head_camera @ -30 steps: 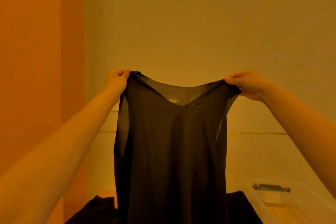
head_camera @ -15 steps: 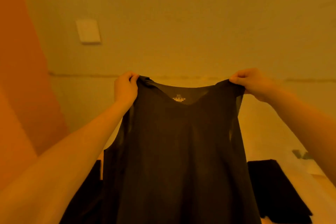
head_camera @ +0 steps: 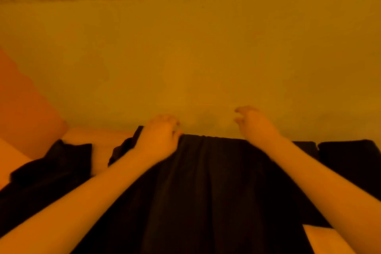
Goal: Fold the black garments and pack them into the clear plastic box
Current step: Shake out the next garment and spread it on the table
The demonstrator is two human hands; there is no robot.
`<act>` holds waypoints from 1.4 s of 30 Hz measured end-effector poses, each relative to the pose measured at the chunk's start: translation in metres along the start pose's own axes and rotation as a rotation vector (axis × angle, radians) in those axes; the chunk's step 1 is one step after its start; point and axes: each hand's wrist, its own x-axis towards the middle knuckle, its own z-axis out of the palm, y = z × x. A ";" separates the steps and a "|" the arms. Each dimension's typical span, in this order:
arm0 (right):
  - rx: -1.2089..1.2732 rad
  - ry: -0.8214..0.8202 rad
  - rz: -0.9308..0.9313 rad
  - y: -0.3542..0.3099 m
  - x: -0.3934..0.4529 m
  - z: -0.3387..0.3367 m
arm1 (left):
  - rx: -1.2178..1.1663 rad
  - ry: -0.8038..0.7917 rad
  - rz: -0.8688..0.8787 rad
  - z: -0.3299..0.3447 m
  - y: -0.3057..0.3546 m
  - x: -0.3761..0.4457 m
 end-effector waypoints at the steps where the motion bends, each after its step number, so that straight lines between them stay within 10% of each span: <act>1: 0.012 -0.044 -0.045 -0.009 -0.025 0.005 | 0.025 -0.059 0.052 -0.001 0.011 -0.028; 7: -0.214 -0.247 -0.126 -0.014 -0.115 0.045 | 0.313 -0.407 -0.075 0.009 -0.016 -0.090; 15: -0.331 -0.248 -0.120 -0.018 -0.138 0.046 | 0.274 -0.167 -0.195 -0.022 -0.053 -0.129; 19: -0.311 -0.252 -0.109 -0.022 -0.151 0.053 | -0.109 -0.250 -0.371 -0.032 -0.072 -0.159; 31: -0.279 -0.225 -0.092 -0.019 -0.150 0.057 | -0.799 0.591 -0.592 -0.083 -0.082 -0.170; 34: -0.286 -0.222 -0.095 -0.021 -0.149 0.056 | -0.563 0.692 -0.639 -0.102 -0.101 -0.175; 37: -0.315 -0.236 -0.087 -0.025 -0.150 0.053 | -0.006 0.392 -0.691 -0.093 -0.114 -0.183; 42: -0.359 -0.223 -0.123 -0.038 -0.153 0.053 | 0.385 0.022 -0.056 -0.045 -0.072 -0.183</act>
